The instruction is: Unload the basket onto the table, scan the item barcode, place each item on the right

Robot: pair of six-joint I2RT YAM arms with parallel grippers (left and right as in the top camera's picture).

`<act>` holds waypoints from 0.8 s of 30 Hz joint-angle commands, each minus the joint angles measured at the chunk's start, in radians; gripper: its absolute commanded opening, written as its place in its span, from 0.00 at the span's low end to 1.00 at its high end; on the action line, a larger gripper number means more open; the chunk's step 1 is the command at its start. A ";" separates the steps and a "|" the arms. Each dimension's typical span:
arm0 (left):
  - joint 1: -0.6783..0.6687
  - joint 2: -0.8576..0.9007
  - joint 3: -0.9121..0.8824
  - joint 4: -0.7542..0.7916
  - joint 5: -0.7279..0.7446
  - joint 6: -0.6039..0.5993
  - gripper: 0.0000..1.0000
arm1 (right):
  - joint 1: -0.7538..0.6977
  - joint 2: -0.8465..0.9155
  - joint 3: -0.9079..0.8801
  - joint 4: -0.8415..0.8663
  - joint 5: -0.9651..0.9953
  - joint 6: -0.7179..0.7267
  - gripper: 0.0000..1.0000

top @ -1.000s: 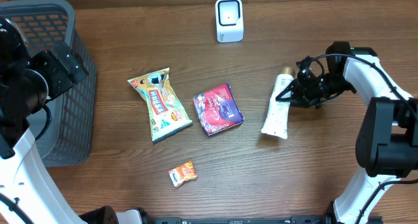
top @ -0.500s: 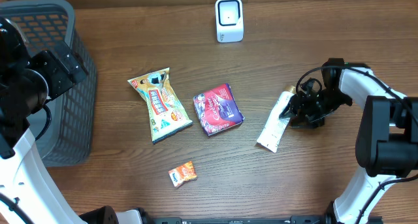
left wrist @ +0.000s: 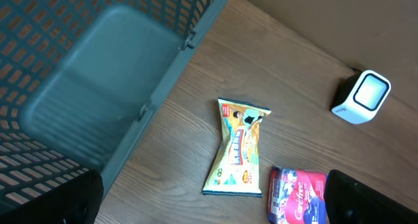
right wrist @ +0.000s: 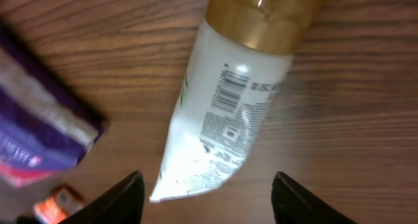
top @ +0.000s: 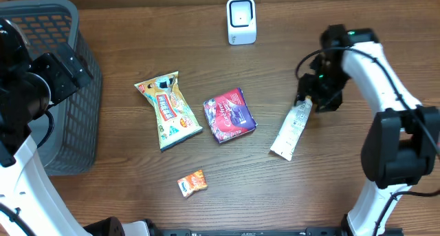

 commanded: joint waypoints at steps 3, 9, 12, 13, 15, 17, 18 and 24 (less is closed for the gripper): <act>0.006 -0.002 0.004 0.001 -0.010 -0.014 1.00 | 0.041 -0.013 -0.110 0.089 0.158 0.185 0.69; 0.006 -0.002 0.004 0.001 -0.010 -0.014 1.00 | 0.038 -0.013 -0.148 0.130 0.161 0.205 0.68; 0.006 -0.002 0.004 0.001 -0.010 -0.014 1.00 | 0.047 -0.013 -0.148 0.160 0.128 0.206 0.68; 0.006 -0.002 0.004 0.001 -0.010 -0.014 1.00 | 0.051 -0.013 -0.148 0.171 0.118 0.206 0.68; 0.006 -0.002 0.004 0.001 -0.010 -0.014 1.00 | 0.058 -0.013 -0.148 0.187 0.112 0.205 0.68; 0.006 -0.002 0.004 0.001 -0.010 -0.014 1.00 | 0.066 -0.013 -0.148 0.198 0.111 0.206 0.68; 0.006 -0.002 0.004 0.001 -0.010 -0.014 1.00 | 0.070 -0.013 -0.148 0.204 0.104 0.205 0.67; 0.006 -0.002 0.004 0.001 -0.010 -0.014 1.00 | 0.113 -0.013 -0.180 0.259 0.079 0.208 0.55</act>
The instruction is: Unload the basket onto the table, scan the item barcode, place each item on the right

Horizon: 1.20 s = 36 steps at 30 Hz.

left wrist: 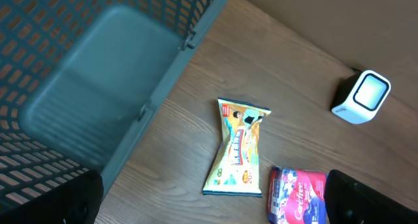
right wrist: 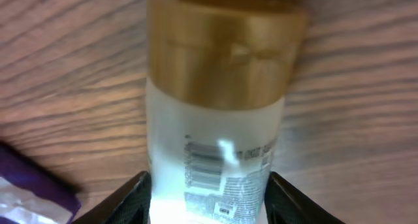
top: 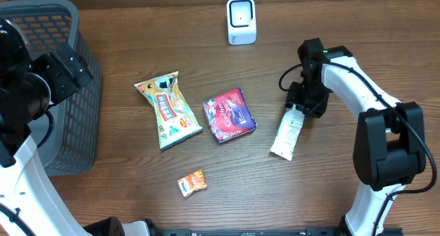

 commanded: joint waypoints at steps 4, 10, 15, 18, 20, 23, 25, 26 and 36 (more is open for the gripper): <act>0.006 -0.002 0.004 0.001 -0.010 -0.014 1.00 | 0.058 -0.013 -0.024 -0.032 0.119 0.055 0.60; 0.006 -0.002 0.004 0.001 -0.010 -0.014 1.00 | 0.063 -0.014 -0.011 -0.116 0.236 0.079 0.62; 0.006 -0.002 0.004 0.001 -0.010 -0.014 1.00 | 0.116 -0.014 0.027 -0.142 0.261 0.068 0.68; 0.006 -0.002 0.004 0.001 -0.010 -0.014 1.00 | 0.164 -0.013 0.014 -0.142 0.342 0.080 0.72; 0.006 -0.002 0.004 0.001 -0.010 -0.014 1.00 | 0.184 -0.010 0.002 -0.130 0.361 0.088 0.72; 0.006 -0.002 0.004 0.001 -0.010 -0.014 1.00 | 0.195 -0.010 -0.030 -0.135 0.479 0.218 0.72; 0.006 -0.002 0.004 0.001 -0.010 -0.014 1.00 | 0.190 -0.010 -0.056 -0.126 0.476 0.237 0.72; 0.006 -0.002 0.004 0.001 -0.010 -0.014 1.00 | 0.188 -0.010 -0.068 -0.122 0.472 0.238 0.72; 0.006 -0.002 0.004 0.001 -0.010 -0.014 1.00 | 0.186 -0.010 -0.111 -0.090 0.442 0.243 0.48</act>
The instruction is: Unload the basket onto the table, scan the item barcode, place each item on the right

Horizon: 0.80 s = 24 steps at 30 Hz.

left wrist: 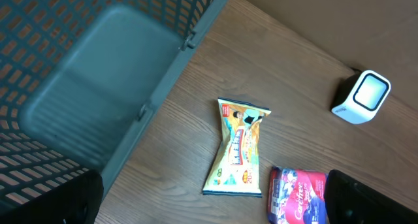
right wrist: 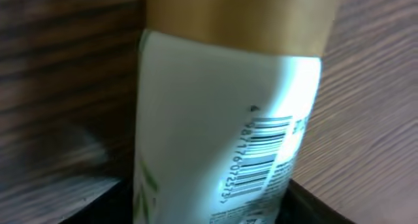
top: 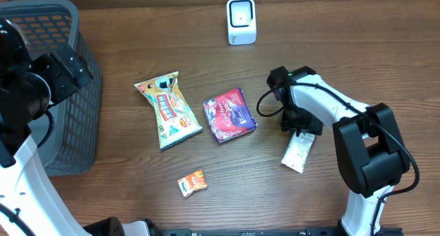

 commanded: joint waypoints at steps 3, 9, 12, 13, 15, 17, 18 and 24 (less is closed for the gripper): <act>0.006 -0.002 0.004 0.001 -0.010 -0.014 1.00 | -0.009 -0.010 0.103 -0.061 -0.072 -0.010 0.38; 0.006 -0.002 0.004 0.001 -0.010 -0.014 1.00 | -0.043 -0.011 0.284 -0.056 -0.424 -0.235 0.31; 0.006 -0.002 0.004 0.001 -0.010 -0.014 1.00 | -0.087 -0.010 0.281 -0.004 -0.676 -0.351 0.30; 0.006 -0.002 0.004 0.001 -0.010 -0.014 1.00 | -0.098 -0.010 0.276 0.006 -0.729 -0.375 0.30; 0.006 -0.002 0.004 0.001 -0.010 -0.014 1.00 | -0.127 -0.010 0.269 0.016 -0.835 -0.437 0.31; 0.006 -0.002 0.004 0.001 -0.010 -0.014 1.00 | -0.156 -0.010 0.245 0.040 -0.911 -0.487 0.32; 0.006 -0.002 0.004 0.001 -0.010 -0.014 1.00 | -0.164 -0.010 0.230 0.054 -0.937 -0.500 0.32; 0.006 -0.002 0.004 0.001 -0.010 -0.014 1.00 | -0.255 -0.010 -0.008 0.243 -1.099 -0.517 0.34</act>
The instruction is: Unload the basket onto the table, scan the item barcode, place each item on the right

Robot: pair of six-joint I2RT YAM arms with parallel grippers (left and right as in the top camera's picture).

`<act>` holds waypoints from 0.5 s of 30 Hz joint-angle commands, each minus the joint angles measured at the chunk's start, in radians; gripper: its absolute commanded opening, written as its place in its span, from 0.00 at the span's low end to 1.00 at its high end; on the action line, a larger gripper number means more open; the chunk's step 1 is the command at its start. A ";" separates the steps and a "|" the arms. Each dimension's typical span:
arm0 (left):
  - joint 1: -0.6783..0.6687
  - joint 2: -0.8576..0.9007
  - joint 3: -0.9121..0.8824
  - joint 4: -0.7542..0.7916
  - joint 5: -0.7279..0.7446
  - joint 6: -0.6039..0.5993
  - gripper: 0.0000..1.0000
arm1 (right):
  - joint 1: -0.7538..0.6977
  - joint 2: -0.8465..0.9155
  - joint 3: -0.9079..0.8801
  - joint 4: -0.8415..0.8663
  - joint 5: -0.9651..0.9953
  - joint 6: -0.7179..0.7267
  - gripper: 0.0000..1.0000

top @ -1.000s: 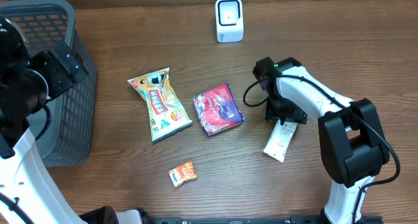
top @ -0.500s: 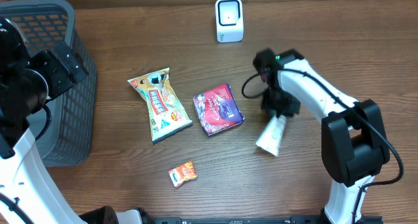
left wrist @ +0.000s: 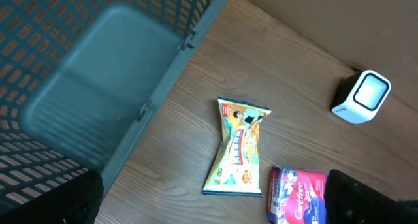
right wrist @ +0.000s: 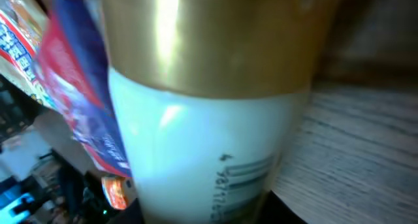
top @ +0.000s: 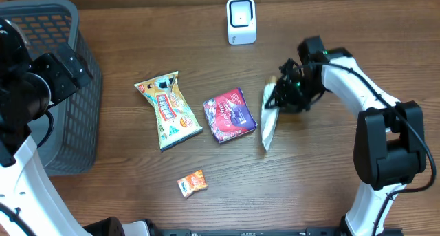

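Note:
A white tube [top: 267, 126] with a gold cap hangs tilted off the table beside the red-purple packet, my right gripper [top: 289, 93] shut on its cap end. In the right wrist view the gold cap [right wrist: 209, 34] and white body [right wrist: 189, 152] fill the frame, and part of a barcode [right wrist: 245, 178] shows. The white scanner [top: 241, 20] stands at the back of the table, also seen as the scanner [left wrist: 362, 96] in the left wrist view. My left gripper [left wrist: 210, 201] stays open high above the table's left side, holding nothing.
A yellow snack bag [top: 168, 111], a red-purple packet [top: 229, 114] and a small orange packet [top: 192, 183] lie on the wooden table. A grey-blue mesh basket [top: 51, 91] stands at the left edge, under the left arm.
The tube lay flat near the front right with my right gripper over its cap end. Now it is off the table, further back and left, beside the red-purple packet.
My right gripper was first open above the lying tube's cap end, then low around the tube by the cap. The tube then lay shifted nearer the front, gripper on it. Now the tube hangs lifted in the gripper. The left arm has stayed still.

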 commanded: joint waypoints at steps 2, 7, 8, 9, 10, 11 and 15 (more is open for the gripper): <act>0.006 -0.002 0.004 0.001 -0.010 -0.014 1.00 | -0.079 -0.012 -0.145 0.079 -0.149 -0.021 0.39; 0.006 -0.002 0.004 0.001 -0.010 -0.014 1.00 | -0.157 -0.013 -0.104 -0.045 0.178 0.056 0.78; 0.006 -0.002 0.004 0.001 -0.010 -0.014 1.00 | -0.167 -0.014 -0.074 -0.087 0.238 0.056 0.81; 0.006 -0.002 0.004 0.001 -0.010 -0.014 1.00 | -0.172 -0.014 -0.049 -0.120 0.279 0.056 0.82; 0.006 -0.002 0.004 0.001 -0.010 -0.014 1.00 | -0.176 -0.014 -0.013 -0.161 0.325 0.056 0.83; 0.006 -0.002 0.004 0.001 -0.010 -0.014 1.00 | -0.177 -0.014 0.016 -0.193 0.355 0.056 0.83; 0.006 -0.002 0.004 0.001 -0.010 -0.014 1.00 | -0.166 -0.014 0.173 -0.342 0.447 0.056 0.84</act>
